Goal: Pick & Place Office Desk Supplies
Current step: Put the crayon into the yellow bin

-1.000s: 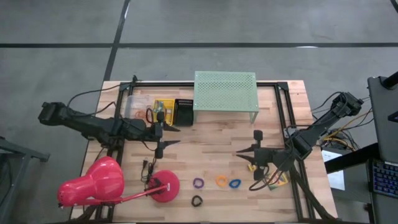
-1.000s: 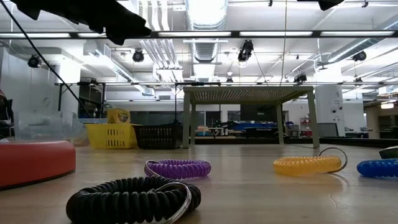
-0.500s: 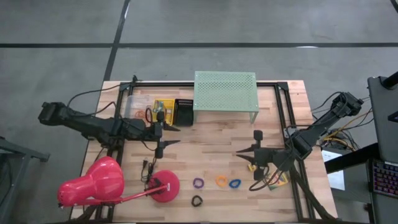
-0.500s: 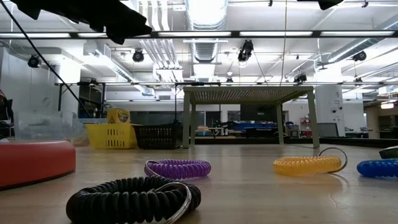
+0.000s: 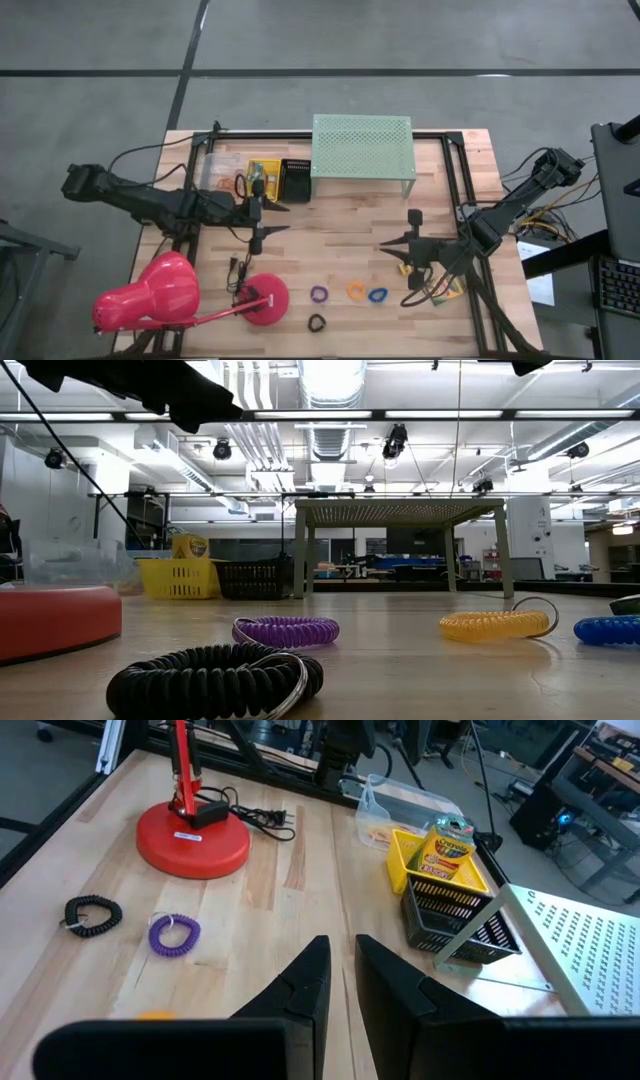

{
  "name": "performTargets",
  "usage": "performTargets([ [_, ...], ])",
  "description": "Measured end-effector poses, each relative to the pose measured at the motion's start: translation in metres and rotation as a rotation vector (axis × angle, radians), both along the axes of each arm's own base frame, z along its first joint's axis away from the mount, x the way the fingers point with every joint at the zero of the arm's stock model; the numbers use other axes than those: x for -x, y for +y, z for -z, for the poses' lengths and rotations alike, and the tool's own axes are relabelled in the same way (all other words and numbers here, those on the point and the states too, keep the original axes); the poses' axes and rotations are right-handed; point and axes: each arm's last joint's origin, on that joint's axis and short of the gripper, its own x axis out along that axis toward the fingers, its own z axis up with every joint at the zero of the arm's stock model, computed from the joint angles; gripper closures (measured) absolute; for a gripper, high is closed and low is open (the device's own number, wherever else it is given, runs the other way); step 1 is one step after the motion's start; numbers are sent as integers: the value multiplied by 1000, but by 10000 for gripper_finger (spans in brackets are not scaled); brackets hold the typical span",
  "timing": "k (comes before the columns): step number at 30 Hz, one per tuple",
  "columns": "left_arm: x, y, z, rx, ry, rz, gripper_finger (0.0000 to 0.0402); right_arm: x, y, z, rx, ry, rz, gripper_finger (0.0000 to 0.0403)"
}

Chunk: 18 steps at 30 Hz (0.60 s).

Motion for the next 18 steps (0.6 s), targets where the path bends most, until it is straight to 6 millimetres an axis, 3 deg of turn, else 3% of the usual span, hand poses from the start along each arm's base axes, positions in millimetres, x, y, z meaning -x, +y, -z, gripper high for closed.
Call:
performTargets([
  [18,-1,0,-3,30,-29,-8,190,0,0,-1,-10,-8,2,355],
])
